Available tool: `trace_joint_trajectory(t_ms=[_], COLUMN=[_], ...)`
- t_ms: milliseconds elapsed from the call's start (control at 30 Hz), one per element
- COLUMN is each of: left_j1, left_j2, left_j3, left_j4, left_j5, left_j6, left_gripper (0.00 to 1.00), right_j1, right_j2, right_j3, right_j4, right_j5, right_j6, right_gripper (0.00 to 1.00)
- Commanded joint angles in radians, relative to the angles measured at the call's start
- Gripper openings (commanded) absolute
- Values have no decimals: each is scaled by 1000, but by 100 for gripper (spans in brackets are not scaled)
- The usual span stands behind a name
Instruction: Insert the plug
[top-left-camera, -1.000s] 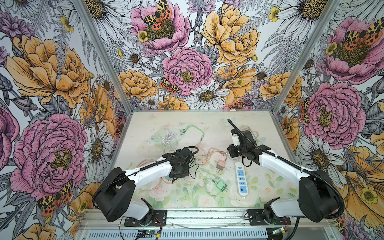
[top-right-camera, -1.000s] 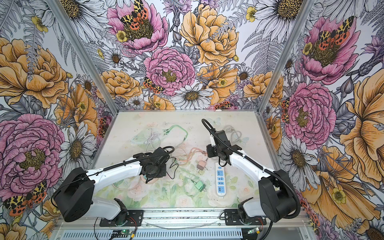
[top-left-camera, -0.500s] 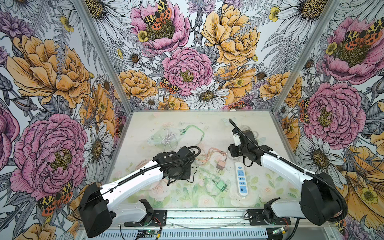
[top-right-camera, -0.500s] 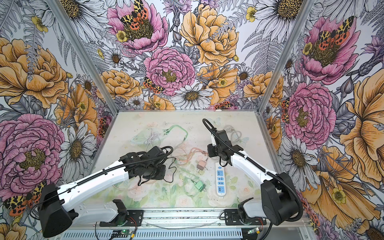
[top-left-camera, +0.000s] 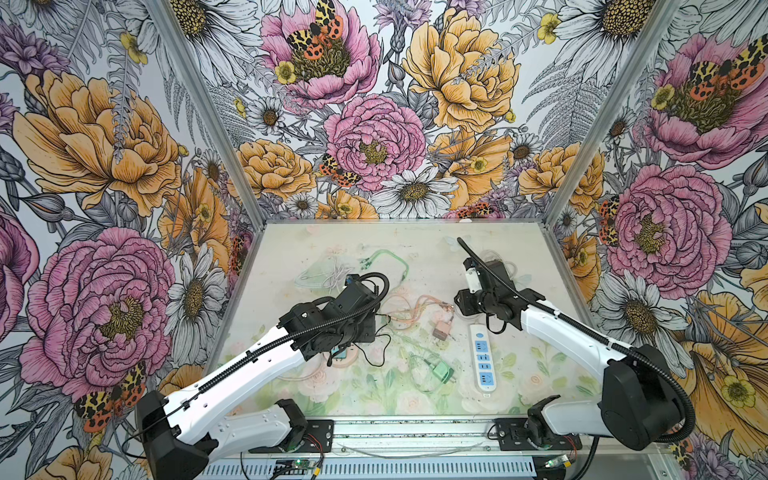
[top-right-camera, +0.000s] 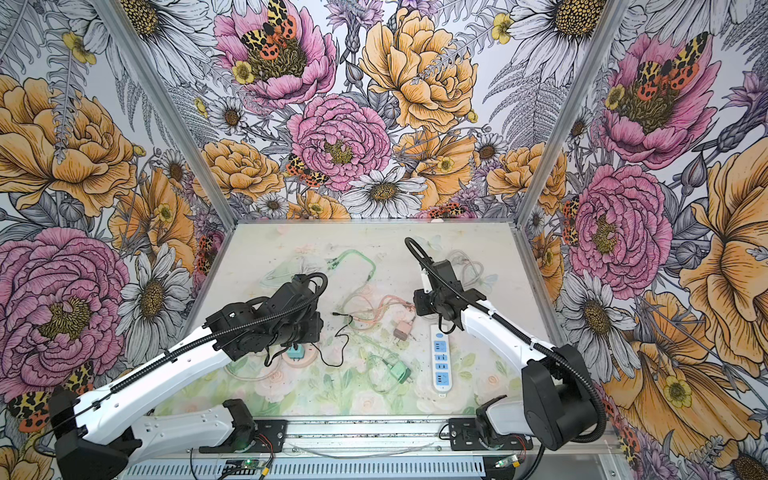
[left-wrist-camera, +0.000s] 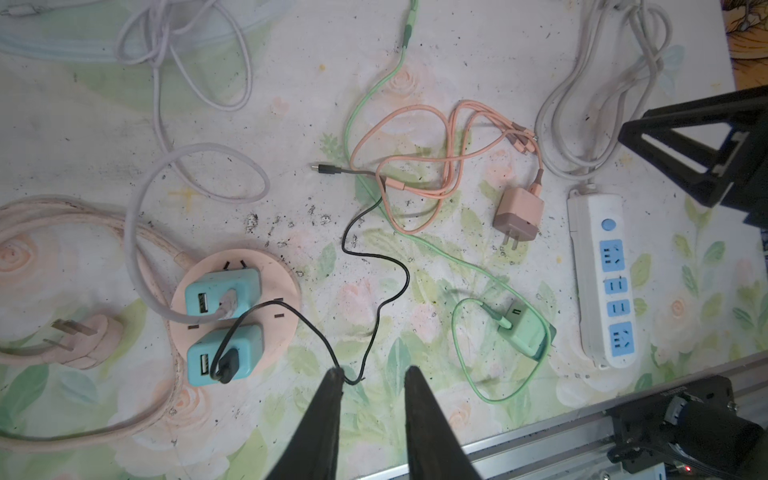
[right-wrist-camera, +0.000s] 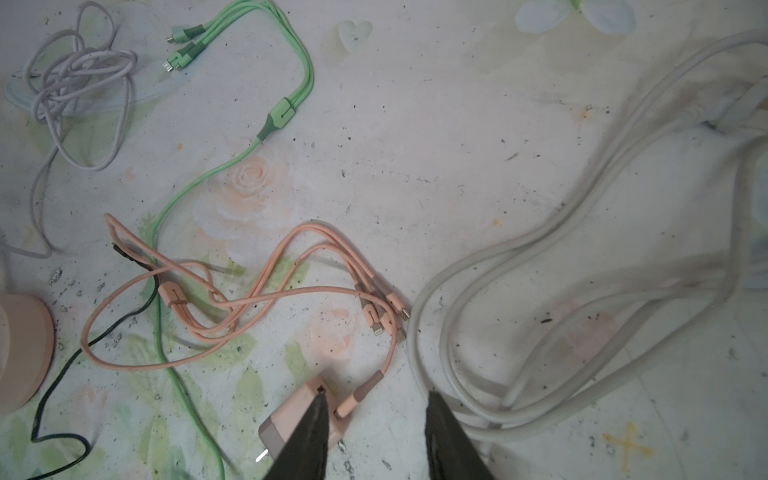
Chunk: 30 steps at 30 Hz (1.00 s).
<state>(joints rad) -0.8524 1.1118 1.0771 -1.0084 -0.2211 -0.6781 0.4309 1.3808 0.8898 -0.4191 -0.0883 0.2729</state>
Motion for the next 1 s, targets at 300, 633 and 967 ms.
trace_joint_trajectory(t_ms=[300,633,967], left_j1=[63,178,241], left_j2=[-15,-180,-219], left_j3=[-59,-188,-221], left_j4=[91,102,100], left_j5=[-6,67,97], left_j6=[17,-3,14], left_gripper=[32,36,39], right_j1=[185,267,280], right_j2=[253,398,513], right_j3=[224,348,449], right_j4=[6,6,6], right_j5=[-15,64,53], right_j6=[-17,-61,-80], right_gripper=[55,61,61])
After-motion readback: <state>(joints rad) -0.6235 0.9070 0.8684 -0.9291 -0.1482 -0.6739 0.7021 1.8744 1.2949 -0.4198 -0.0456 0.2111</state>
